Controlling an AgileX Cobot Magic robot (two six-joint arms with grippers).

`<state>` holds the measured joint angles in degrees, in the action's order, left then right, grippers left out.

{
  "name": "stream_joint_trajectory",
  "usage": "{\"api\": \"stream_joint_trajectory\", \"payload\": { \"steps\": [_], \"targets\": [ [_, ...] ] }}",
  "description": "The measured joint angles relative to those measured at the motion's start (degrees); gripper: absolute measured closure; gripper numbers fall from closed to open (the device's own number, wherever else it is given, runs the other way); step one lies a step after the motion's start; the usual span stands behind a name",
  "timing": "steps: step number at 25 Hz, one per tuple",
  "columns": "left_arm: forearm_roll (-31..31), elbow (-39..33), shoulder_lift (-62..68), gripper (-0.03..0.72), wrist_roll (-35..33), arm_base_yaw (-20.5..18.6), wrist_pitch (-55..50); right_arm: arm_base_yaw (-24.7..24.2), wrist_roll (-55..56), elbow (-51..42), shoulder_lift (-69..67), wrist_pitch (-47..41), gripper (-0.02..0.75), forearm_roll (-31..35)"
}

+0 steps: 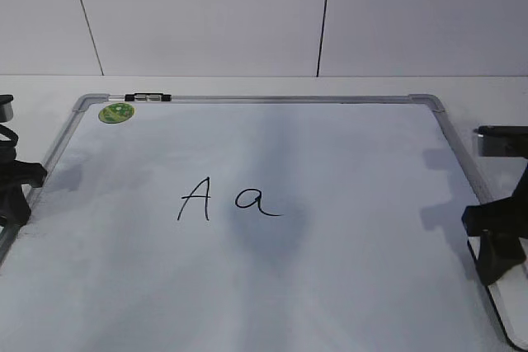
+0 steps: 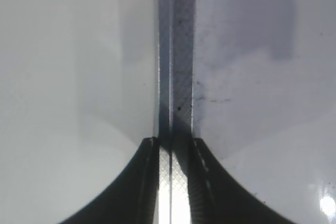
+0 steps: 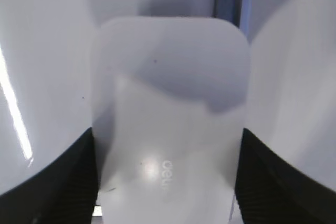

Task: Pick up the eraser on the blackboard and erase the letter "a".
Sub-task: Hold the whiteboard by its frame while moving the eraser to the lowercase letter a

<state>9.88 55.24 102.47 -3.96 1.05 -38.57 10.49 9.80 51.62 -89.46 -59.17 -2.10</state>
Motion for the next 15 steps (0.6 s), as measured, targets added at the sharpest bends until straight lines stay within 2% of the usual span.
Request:
{"api": "stream_joint_trajectory", "payload": {
  "steps": [11,15],
  "targets": [
    [0.00,0.00,0.00,0.570,0.00,0.00,0.00,0.22,-0.78,5.83,0.00,-2.94,0.225,-0.73],
    [0.00,0.00,0.00,0.569,0.00,0.00,0.00,3.00,-0.90,9.03,-0.09,-3.48,0.226,-1.26]
  ]
}}
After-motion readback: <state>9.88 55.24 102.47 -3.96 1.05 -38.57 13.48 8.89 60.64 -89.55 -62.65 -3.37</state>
